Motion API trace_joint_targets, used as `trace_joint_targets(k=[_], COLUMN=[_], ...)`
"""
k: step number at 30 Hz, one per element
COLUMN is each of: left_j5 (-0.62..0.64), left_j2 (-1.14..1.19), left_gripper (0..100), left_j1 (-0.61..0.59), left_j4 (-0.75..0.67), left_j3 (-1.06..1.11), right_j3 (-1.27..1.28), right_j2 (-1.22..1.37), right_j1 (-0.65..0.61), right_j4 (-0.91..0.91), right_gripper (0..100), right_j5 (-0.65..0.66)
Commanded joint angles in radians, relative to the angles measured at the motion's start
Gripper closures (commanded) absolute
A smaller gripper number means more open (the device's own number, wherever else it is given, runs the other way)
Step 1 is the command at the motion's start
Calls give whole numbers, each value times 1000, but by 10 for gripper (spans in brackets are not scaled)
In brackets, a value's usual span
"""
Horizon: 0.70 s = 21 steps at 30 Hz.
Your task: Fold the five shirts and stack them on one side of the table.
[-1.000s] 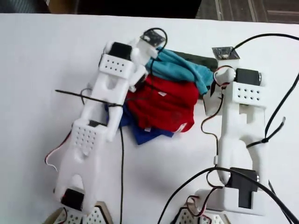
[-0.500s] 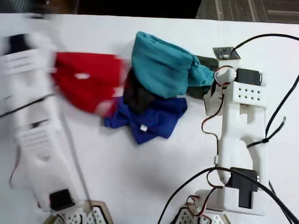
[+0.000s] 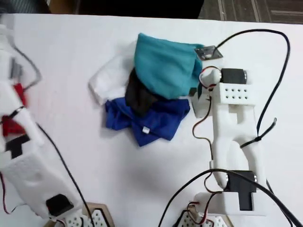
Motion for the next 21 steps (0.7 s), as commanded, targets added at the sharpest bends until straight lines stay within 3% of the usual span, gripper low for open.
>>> trace_joint_targets(k=[1,7,12,21], left_j5=[-54,26,106,336], left_j2=[-77,-103,-6,164], left_gripper=[758,762,762,756], left_j1=[120,419,649,766], left_j4=[9,-15,-127,-491], left_j3=[128,137,131,130], right_j3=[-35,-34,-32,-32], right_j2=[1,1,1,1], right_j1=[-10,-5,10,209], right_j4=[-1,-1,19,28], right_gripper=[544,544,544,544], right_j5=[5,5,5,20])
